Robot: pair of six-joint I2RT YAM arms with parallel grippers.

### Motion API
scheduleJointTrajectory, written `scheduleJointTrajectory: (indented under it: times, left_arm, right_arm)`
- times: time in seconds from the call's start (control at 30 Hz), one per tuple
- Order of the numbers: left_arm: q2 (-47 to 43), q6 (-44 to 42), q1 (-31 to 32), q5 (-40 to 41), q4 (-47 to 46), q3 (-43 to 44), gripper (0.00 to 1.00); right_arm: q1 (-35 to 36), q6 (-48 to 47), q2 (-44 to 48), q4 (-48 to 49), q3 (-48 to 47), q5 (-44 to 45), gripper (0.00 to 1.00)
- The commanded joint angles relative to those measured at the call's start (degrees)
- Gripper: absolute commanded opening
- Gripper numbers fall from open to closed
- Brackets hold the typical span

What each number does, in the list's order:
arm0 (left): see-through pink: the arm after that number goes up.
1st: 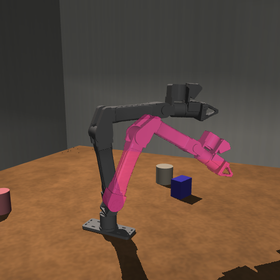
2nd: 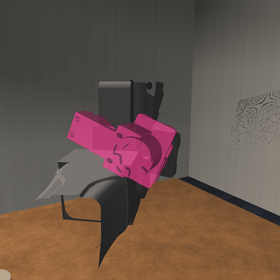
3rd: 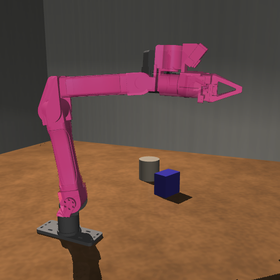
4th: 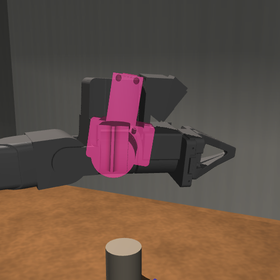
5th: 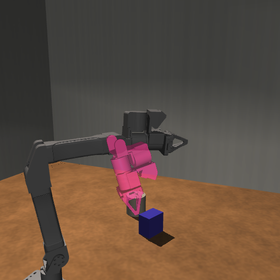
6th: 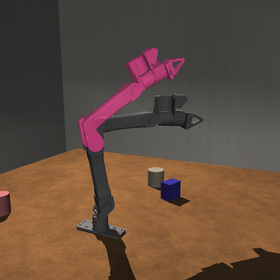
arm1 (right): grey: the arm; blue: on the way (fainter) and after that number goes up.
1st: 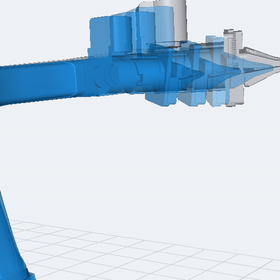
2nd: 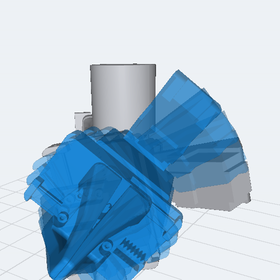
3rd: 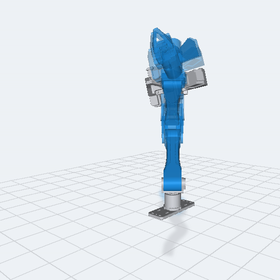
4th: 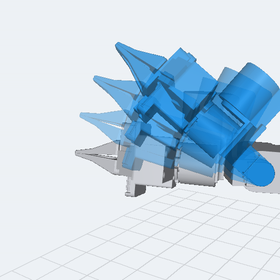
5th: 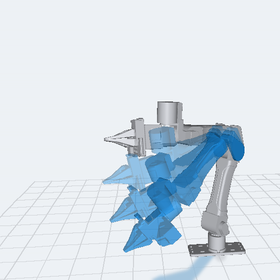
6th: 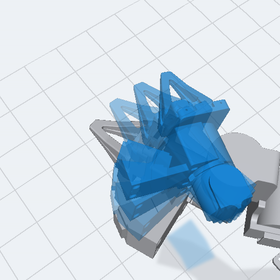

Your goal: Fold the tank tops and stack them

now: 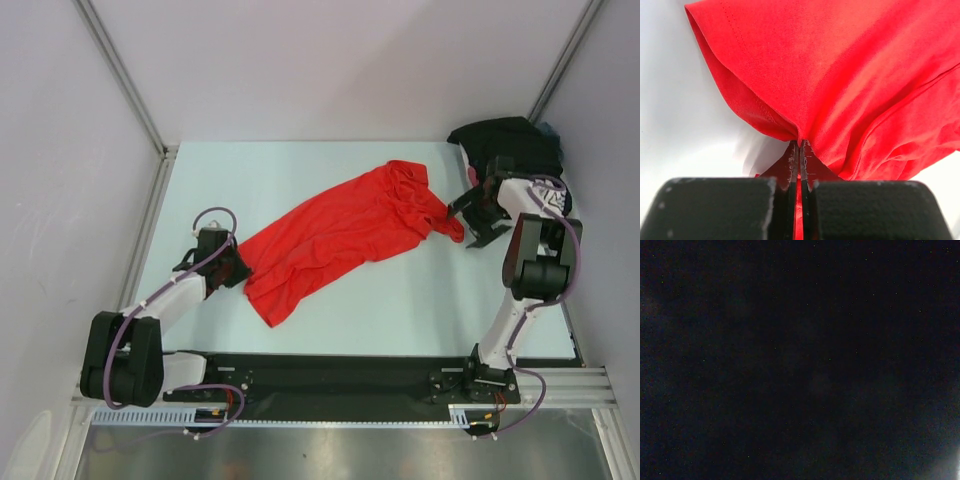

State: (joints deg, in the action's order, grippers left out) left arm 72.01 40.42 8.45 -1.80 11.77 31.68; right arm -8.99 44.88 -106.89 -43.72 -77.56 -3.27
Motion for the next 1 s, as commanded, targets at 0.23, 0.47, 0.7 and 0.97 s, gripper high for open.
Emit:
scheduleJointTrajectory:
  times: [0.23, 0.47, 0.7, 0.97]
  left_arm:
    - [-2.75, -1.66, -0.36, -1.36, -0.52, 0.05, 0.00]
    - [-3.45, -1.84, -0.36, -2.06, -0.52, 0.05, 0.00]
    - [-4.33, -2.02, -0.54, -1.62, 0.09, -0.39, 0.00]
    - [-4.68, -2.80, -2.91, -2.50, 0.36, -0.22, 0.00]
  right_arm:
    - [1.00, 2.75, 14.77, 4.08, 13.65, -36.08, 1.00]
    - [-1.29, -2.60, 22.50, 5.92, 12.87, -37.70, 1.00]
    - [1.69, -4.80, 26.12, 8.82, 16.73, -19.35, 0.99]
    - [16.80, -1.12, 22.37, 17.62, 19.48, 14.32, 1.00]
